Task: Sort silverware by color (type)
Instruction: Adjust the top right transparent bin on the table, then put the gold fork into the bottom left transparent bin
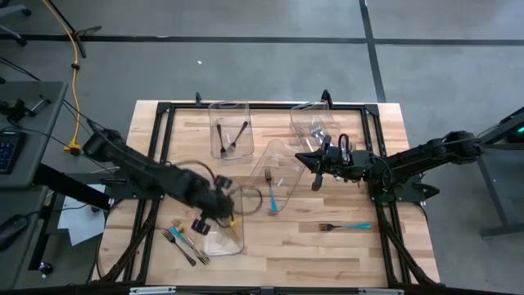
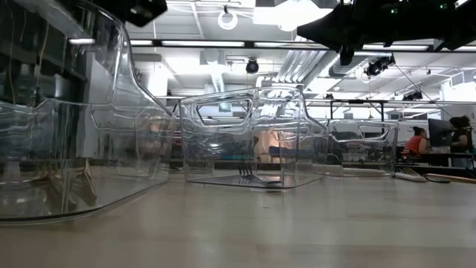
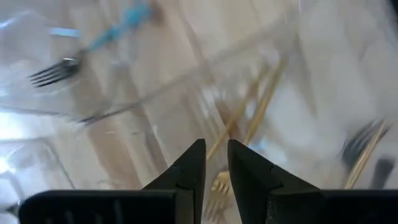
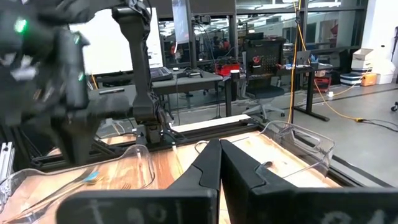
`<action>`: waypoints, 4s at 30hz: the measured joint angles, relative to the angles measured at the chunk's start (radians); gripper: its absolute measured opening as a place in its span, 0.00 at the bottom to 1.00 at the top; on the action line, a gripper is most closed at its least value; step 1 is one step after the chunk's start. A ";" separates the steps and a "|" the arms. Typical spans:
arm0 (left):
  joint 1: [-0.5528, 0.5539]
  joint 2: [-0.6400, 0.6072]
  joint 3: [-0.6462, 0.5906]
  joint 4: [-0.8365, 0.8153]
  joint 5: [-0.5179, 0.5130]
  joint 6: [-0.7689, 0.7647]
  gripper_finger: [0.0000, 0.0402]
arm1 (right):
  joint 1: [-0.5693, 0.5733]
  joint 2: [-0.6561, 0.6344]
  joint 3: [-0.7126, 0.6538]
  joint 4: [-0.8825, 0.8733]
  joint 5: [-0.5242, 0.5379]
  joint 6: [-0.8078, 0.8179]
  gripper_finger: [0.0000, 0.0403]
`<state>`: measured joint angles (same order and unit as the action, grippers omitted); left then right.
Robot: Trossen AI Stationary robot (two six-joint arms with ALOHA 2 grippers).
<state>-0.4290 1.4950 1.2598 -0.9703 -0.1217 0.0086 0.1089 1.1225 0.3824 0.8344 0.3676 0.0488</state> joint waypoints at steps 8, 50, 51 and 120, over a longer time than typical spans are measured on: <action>0.080 -0.336 -0.277 0.507 -0.042 0.051 0.14 | 0.000 0.000 0.000 -0.008 0.000 0.023 0.00; 0.181 -0.672 -0.953 1.586 -0.161 0.126 0.06 | -0.280 0.001 0.497 -2.014 0.331 0.905 0.00; 0.181 -0.672 -0.953 1.583 -0.160 0.126 0.06 | -0.299 0.001 0.480 -2.037 0.319 0.920 0.00; 0.180 -0.672 -0.953 1.573 -0.162 0.125 0.06 | -0.817 -0.057 0.171 -1.744 -0.095 0.617 0.00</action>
<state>-0.2485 0.8227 0.3069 0.6025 -0.2836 0.1337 -0.7078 1.0657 0.5535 -0.9099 0.2724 0.6660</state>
